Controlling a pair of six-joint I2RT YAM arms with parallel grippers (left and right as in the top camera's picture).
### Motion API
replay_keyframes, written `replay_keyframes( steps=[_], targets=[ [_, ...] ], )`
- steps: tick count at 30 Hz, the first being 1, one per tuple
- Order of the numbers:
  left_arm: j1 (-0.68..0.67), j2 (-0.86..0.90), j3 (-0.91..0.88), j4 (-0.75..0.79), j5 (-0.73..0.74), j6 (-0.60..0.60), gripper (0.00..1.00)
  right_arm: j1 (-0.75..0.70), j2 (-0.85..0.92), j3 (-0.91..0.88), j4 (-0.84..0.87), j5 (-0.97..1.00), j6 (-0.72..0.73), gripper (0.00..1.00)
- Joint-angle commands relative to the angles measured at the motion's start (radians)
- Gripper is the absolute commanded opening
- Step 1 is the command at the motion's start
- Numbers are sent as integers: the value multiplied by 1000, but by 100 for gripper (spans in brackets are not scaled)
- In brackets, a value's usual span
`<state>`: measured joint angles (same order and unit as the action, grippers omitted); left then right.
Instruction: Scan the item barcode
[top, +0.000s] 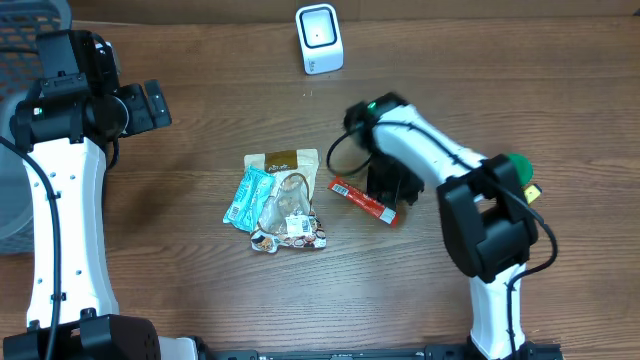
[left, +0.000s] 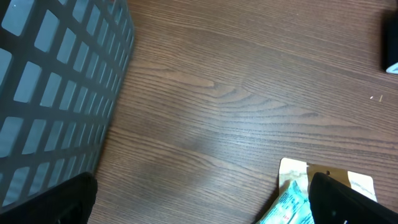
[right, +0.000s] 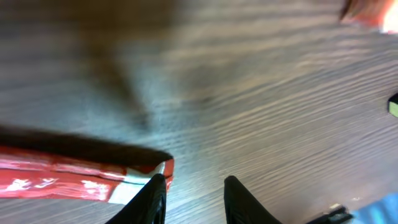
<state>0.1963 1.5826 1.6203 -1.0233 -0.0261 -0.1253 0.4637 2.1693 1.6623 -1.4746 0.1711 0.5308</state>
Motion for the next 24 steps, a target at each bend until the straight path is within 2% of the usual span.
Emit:
replay_keyframes(
  steps=[1, 4, 5, 7, 17, 22, 24],
  targets=[
    [-7, 7, 11, 3, 8, -13, 100, -33, -15, 80, -18, -216, -5, 24],
    [-7, 7, 11, 3, 8, -13, 100, -48, -15, 93, -21, -404, -5, 7],
    [-7, 7, 11, 3, 8, -13, 100, -49, -15, 91, -22, -448, -5, 5],
    [-7, 7, 11, 3, 8, -13, 100, -46, -15, 78, -16, -480, 5, 7],
    [-7, 7, 11, 3, 8, -13, 100, -21, -15, -61, 62, -451, 311, 14],
    [-7, 7, 11, 3, 8, -13, 100, -19, -15, -150, 147, -438, 338, 15],
    [-7, 7, 11, 3, 8, -13, 100, -21, -15, -171, 176, -374, 337, 15]
  ],
)
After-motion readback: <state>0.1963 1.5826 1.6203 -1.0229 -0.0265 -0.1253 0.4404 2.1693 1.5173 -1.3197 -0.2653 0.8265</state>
